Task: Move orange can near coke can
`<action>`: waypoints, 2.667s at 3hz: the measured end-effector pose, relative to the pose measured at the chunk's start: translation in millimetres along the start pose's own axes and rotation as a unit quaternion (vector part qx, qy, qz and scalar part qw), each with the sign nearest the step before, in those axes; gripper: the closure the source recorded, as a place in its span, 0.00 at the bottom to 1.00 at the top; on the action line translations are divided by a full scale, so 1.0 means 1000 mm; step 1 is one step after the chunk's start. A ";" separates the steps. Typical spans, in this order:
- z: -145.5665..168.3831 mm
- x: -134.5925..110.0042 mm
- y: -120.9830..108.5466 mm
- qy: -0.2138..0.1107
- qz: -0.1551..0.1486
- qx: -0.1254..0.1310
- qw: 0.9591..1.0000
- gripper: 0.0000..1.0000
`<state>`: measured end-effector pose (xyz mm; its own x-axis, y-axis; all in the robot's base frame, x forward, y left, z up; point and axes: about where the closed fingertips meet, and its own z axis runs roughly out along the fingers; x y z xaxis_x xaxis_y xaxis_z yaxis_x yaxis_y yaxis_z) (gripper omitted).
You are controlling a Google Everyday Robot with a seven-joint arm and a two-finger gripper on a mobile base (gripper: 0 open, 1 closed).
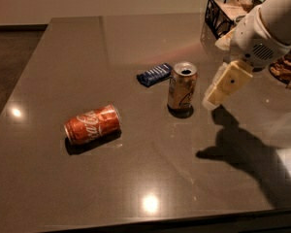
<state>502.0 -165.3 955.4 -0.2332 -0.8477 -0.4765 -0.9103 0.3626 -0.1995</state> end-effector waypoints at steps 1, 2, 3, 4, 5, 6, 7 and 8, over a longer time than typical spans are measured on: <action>0.026 -0.020 -0.005 -0.035 0.004 -0.015 0.999 0.00; 0.051 -0.038 -0.003 -0.061 0.000 -0.037 0.997 0.00; 0.068 -0.044 -0.007 -0.078 0.008 -0.047 0.996 0.00; 0.077 -0.044 -0.010 -0.085 0.016 -0.051 0.995 0.17; 0.076 -0.048 -0.010 -0.095 0.015 -0.051 0.994 0.40; 0.068 -0.060 -0.005 -0.108 0.003 -0.053 0.993 0.63; 0.060 -0.086 0.011 -0.130 -0.028 -0.063 0.989 0.87; 0.066 -0.115 0.036 -0.146 -0.067 -0.089 0.983 1.00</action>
Offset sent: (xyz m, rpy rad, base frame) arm 0.0437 0.0792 -0.0408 0.1966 0.0391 0.0993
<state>518.6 -29.4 946.0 -0.0230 -0.7259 -0.6874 -0.9777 0.1600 -0.1362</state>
